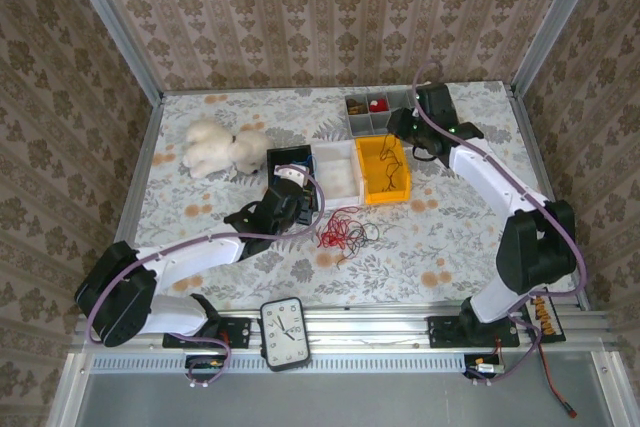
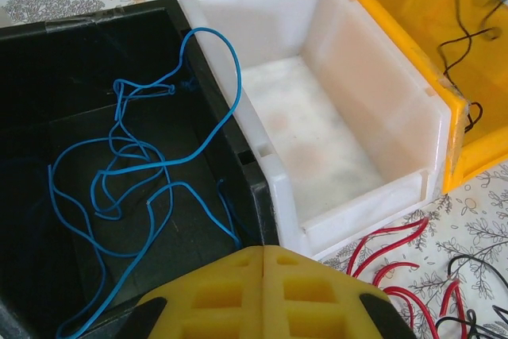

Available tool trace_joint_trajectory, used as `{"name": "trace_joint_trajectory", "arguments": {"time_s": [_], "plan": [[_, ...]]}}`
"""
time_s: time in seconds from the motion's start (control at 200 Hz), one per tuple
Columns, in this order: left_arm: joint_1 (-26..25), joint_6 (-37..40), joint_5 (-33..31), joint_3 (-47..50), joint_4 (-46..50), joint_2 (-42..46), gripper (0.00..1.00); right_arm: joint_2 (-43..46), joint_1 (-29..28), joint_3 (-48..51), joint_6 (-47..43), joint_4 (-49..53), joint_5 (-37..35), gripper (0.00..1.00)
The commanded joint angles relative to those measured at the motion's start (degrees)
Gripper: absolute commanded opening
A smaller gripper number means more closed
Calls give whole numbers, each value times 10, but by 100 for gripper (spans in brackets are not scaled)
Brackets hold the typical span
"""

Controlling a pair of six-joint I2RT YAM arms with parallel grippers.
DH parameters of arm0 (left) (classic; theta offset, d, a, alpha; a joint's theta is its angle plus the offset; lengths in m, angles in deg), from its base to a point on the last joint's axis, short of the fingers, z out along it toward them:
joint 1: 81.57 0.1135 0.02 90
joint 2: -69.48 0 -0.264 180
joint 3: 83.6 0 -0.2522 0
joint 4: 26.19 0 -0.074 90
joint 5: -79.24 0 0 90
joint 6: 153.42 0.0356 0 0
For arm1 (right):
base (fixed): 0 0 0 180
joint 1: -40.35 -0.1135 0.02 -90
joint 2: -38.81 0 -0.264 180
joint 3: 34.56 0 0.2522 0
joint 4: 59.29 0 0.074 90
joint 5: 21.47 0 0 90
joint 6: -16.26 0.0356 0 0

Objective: Untangle the cables

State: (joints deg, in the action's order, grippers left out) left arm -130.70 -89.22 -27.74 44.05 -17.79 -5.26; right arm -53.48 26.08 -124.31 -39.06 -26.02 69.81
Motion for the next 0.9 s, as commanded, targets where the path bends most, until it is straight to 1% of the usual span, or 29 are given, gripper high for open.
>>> {"name": "trace_joint_trajectory", "arguments": {"time_s": [0.0,0.14,0.22,0.4,0.49,0.615,0.735,0.895], "plan": [[6,-13,-10,-26,19,-15,0,10,-9,12,-12,33,-25,51],[8,-26,-20,-37,37,-25,0,47,-18,58,-2,33,-31,53],[12,-36,-28,-43,51,-29,0,72,-38,91,-1,34,-36,52],[22,-62,-44,-51,81,-37,0,104,-133,182,-32,26,-13,53],[32,-75,-43,-53,92,-40,0,99,-189,216,-38,30,-6,53],[39,-84,-39,-57,101,-46,0,77,-251,230,-30,47,-25,53],[39,-81,-36,-58,100,-47,0,50,-272,228,-10,54,-37,54],[39,-80,-35,-58,100,-45,0,21,-274,213,-19,87,-51,52]]}}
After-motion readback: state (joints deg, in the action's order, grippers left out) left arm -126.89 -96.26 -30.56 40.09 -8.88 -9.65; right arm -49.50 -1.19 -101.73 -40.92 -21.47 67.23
